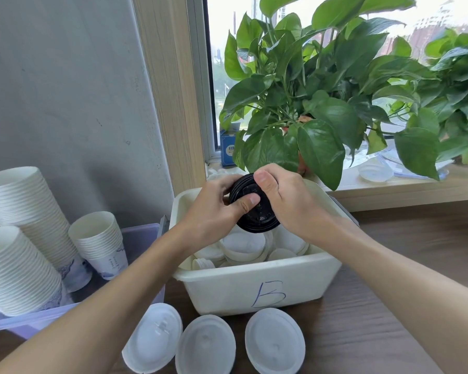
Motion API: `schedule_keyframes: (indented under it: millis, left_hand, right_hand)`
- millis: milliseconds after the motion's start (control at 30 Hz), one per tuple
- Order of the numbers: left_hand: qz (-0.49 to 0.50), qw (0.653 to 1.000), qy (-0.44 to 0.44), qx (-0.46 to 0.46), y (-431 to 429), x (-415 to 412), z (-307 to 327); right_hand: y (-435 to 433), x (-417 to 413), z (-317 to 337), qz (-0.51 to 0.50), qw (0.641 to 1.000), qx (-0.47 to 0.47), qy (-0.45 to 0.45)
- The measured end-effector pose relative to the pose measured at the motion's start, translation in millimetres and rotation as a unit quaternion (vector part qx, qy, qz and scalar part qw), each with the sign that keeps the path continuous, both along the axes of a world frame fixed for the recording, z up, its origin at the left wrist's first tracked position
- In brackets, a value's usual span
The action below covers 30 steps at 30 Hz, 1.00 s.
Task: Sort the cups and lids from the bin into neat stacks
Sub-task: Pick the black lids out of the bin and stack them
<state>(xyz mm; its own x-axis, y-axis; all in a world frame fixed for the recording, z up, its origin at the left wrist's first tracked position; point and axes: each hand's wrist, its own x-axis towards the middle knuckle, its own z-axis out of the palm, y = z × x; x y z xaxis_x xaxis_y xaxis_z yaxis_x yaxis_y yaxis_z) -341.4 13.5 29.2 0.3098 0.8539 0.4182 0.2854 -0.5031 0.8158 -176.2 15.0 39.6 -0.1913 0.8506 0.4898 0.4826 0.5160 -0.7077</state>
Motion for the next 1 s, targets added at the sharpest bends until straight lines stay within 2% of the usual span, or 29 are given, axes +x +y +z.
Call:
schedule_keyframes:
  millis: [133,367,567,667,767,800,867,1000]
  left_hand:
    - [0.002,1.000,-0.001,-0.001,0.2,0.0,0.0]
    - [-0.007,1.000,-0.007,-0.008,-9.4,6.4,11.5]
    - [-0.031,0.999,-0.011,-0.025,-32.1,17.8,28.0]
    - [-0.026,0.996,0.075,-0.033,-48.3,16.4,21.7]
    - [-0.001,0.978,0.210,0.007,-60.1,8.4,13.8]
    - [0.003,0.972,0.235,0.011,-62.7,6.9,12.3]
    - [0.008,0.961,0.274,0.024,-67.2,6.1,9.5]
    - [0.030,0.946,0.315,0.073,-74.9,8.7,0.8]
  right_hand:
    - [-3.5,5.1,2.7,-0.007,0.998,0.039,-0.038]
    - [-13.6,20.5,10.9,0.015,0.997,0.010,-0.071]
    - [-38.5,41.3,26.4,0.003,1.000,-0.013,-0.018]
    - [-62.5,58.9,23.7,-0.034,0.998,-0.051,0.012]
    - [-93.7,74.3,23.8,-0.046,0.984,-0.130,0.115]
    - [-104.4,78.5,24.2,-0.046,0.981,-0.145,0.120]
    - [-121.3,83.2,20.4,-0.047,0.980,-0.174,0.090]
    - [-140.1,84.1,-8.5,-0.075,0.978,-0.192,-0.026]
